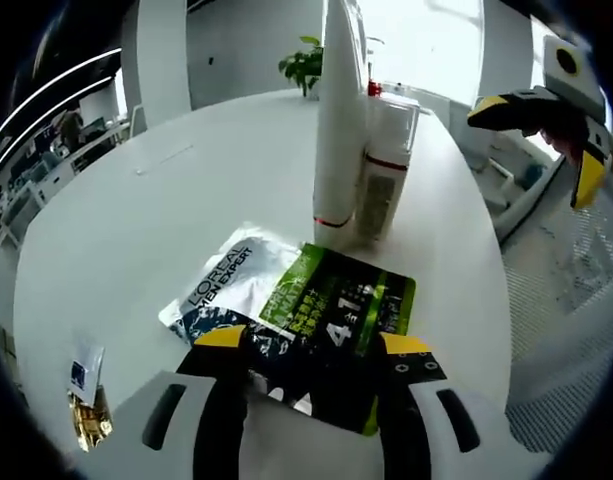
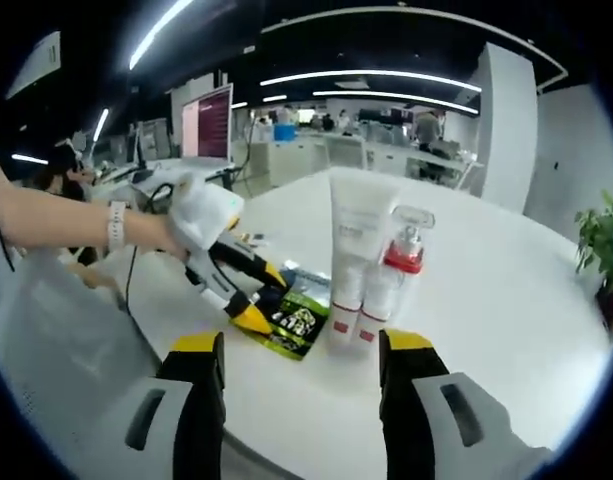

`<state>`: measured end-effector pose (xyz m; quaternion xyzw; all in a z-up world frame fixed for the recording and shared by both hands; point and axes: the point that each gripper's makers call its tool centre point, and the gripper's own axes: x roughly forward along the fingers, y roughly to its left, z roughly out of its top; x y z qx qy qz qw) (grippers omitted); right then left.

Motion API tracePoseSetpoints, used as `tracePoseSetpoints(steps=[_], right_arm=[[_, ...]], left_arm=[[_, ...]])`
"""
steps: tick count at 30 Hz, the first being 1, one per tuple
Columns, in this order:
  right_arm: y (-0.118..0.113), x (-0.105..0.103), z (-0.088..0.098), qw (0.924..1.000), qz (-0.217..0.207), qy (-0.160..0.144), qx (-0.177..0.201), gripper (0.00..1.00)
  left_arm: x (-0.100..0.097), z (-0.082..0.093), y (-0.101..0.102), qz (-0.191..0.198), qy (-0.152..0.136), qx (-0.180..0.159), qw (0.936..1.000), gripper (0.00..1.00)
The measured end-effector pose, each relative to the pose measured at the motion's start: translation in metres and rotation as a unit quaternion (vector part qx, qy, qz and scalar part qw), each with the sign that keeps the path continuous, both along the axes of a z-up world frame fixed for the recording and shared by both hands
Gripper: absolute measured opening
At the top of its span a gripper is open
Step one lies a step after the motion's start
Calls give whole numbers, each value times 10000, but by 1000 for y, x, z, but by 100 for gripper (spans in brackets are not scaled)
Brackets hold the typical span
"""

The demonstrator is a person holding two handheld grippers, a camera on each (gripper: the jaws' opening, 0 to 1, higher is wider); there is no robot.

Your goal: Arrange the skincare products in the storage area until every visible bottle or jar stands upright without overlapping.

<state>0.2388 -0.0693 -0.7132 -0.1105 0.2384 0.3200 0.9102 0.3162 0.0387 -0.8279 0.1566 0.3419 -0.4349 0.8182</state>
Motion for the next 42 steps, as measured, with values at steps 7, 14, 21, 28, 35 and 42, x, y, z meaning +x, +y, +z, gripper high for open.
tracePoseSetpoints(steps=[7, 14, 21, 28, 35, 42], right_arm=[[-2, 2, -1, 10000, -56, -31, -67, 84], [2, -2, -4, 9999, 72, -3, -148, 93], [1, -2, -4, 9997, 85, -36, -223, 99], [-1, -2, -4, 9997, 12, -30, -237, 100], [-1, -3, -3, 9998, 20, -39, -214, 100], [1, -5, -4, 9997, 90, -1, -247, 100]], left_arm=[[-1, 9, 9, 188, -19, -79, 9998, 52], [-4, 21, 23, 491, -74, -122, 9987, 55], [-8, 30, 48, 923, -2, -79, 9957, 63], [-19, 50, 62, 1048, -172, 144, 9942, 75], [-34, 78, 65, 1213, -380, 53, 9919, 90], [-53, 110, 55, 1284, -500, -504, 9892, 99]])
